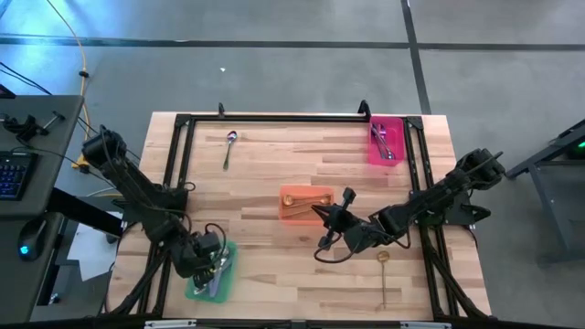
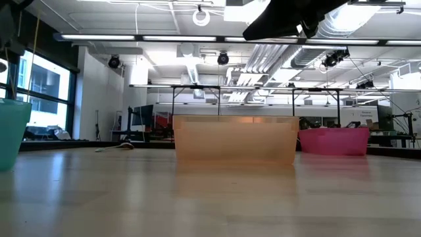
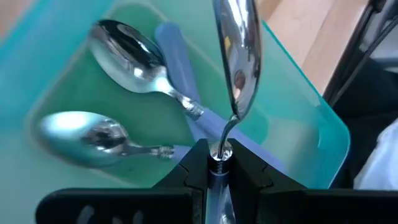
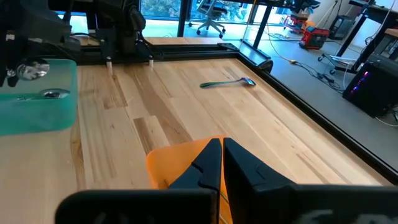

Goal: Sort silverware by color (type)
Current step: Put the violet spoon into the green bin, then put the gold spoon into the orange bin

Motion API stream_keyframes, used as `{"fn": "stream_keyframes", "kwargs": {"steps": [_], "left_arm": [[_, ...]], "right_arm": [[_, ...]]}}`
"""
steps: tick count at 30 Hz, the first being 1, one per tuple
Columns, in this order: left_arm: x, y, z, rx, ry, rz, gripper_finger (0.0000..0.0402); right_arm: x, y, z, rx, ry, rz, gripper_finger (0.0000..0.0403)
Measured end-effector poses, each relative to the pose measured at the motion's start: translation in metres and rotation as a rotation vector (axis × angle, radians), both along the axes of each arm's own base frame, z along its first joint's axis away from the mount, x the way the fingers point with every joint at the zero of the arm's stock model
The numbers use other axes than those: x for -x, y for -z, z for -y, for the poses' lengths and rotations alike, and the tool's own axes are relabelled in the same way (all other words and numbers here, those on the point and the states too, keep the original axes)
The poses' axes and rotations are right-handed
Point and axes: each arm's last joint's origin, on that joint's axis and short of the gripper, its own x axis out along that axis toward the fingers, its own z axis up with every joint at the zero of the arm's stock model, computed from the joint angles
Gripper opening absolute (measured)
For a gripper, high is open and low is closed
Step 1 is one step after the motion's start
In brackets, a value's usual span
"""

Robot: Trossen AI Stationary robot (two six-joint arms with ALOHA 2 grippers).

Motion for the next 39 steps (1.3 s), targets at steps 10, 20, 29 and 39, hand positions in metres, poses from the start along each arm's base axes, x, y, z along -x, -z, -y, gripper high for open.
{"fn": "stream_keyframes", "kwargs": {"steps": [10,20,29,39], "left_arm": [[0.004,0.006,0.001,-0.010,-0.010,0.042,0.0080],[0.003,-0.001,0.003,-0.020,0.077,0.066,0.0109],[-0.010,-0.047,0.011,-0.090,0.268,0.340,0.0097],[-0.043,-0.066,-0.001,-0.330,0.454,0.648,0.0076]], "right_arm": [[0.000,0.000,0.000,-0.002,0.001,0.001,0.0000],[0.001,0.001,0.000,0.008,-0.001,-0.016,0.0000],[0.001,0.002,0.000,0.009,-0.002,-0.018,0.0000],[0.005,0.002,-0.009,0.006,-0.038,-0.020,0.0000]]}}
